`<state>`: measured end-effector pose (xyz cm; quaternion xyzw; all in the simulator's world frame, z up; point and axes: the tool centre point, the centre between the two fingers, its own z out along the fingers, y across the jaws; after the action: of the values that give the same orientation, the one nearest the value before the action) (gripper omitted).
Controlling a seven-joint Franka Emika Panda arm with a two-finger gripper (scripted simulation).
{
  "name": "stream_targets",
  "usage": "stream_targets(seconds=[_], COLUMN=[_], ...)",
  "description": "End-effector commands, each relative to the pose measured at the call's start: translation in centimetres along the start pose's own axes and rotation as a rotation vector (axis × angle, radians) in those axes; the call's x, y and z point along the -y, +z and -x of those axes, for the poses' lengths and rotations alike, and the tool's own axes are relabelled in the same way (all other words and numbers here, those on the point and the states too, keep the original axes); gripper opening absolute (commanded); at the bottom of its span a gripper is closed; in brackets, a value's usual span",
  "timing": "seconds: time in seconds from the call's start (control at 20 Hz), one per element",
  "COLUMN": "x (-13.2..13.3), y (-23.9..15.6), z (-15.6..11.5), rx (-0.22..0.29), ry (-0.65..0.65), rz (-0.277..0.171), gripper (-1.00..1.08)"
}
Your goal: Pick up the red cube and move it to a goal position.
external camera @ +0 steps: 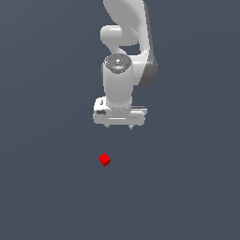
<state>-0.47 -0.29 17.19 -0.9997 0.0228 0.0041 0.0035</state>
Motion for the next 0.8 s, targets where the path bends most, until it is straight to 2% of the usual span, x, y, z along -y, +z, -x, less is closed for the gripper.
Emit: stream_targets(seconds=[0.0, 0.4, 0.75], x=[0.0, -0.5, -1.8], y=[0.0, 0.8, 2.8], z=[0.0, -0.3, -1.2], rx=[0.0, 0.0, -0.001], ry=[0.0, -0.036, -0.129], rz=[0.0, 0.0, 0.001], gripper=[1.0, 1.0, 1.0])
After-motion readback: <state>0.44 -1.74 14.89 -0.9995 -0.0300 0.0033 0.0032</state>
